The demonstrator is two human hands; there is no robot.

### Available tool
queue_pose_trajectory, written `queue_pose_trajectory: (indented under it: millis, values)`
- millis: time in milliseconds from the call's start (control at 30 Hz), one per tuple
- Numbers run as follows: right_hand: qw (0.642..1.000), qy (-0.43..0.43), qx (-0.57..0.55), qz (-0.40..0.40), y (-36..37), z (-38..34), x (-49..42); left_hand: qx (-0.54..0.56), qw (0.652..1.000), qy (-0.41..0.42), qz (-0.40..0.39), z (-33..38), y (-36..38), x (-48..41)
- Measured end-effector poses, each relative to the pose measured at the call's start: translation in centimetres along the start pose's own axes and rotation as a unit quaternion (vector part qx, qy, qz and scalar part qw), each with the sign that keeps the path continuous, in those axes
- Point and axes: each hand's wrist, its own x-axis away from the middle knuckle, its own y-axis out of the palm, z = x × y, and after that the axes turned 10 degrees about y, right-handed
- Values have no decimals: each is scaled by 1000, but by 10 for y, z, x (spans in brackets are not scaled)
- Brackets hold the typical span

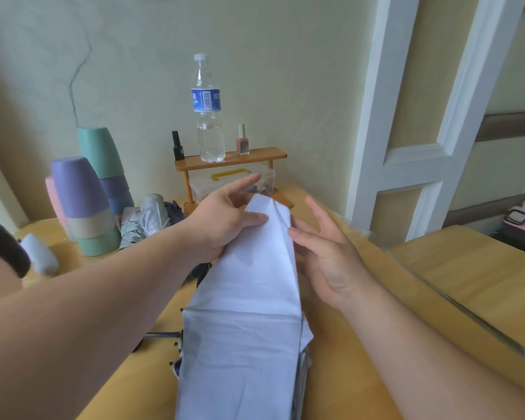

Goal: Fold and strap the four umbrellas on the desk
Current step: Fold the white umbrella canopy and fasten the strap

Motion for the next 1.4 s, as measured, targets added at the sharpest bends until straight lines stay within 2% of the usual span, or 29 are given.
queue_pose_trajectory:
  millis: [67, 167, 233, 300, 400, 467, 500, 600, 667, 900, 1033, 1100, 1200, 1300, 1400]
  values:
    - [999, -16, -32, -6, 2, -2, 0, -49, 998, 20, 16, 0, 0, 4]
    - [999, -25, -31, 25, 6, -2, 1, -238, 970, 52, -7, 2, 1, 17]
    - [998, -19, -21, 47, 7, -2, 2, -358, 930, 72, -53, 3, 4, 29]
    - [998, -4, -11, 59, 9, 1, 2, -432, 892, 96, -86, 5, 4, 45]
    - [997, 43, 3, 70, 13, 6, 3, -535, 817, 201, -80, 11, -6, 80]
    - [995, 82, 25, 53, 13, 8, 3, -572, 765, 274, -110, 14, -11, 115]
    - [994, 97, 44, 38, 13, 8, 3, -574, 754, 289, -135, 13, -10, 134]
    - [989, 113, 94, 25, 17, 9, 4, -585, 747, 256, -184, -3, -5, 183]
    - [989, 101, 100, 33, 23, 8, 6, -611, 735, 235, -176, -18, -4, 200]
    - [986, -55, 145, 69, 42, -7, 17, -636, 722, 171, -212, -19, -11, 213]
    - [969, -136, 198, 61, 49, -21, 35, -583, 767, 122, -238, -12, -11, 211]
    - [952, -167, 248, 57, 56, -29, 51, -599, 758, 112, -232, -12, -8, 212]
    - [908, -208, 362, 39, 71, -36, 80, -615, 748, 76, -240, -15, -1, 212]
    - [865, -237, 441, 16, 80, -27, 110, -630, 738, 80, -229, -17, 1, 210]
    - [819, -289, 495, 25, 72, -8, 138, -623, 744, 85, -227, -20, 0, 210]
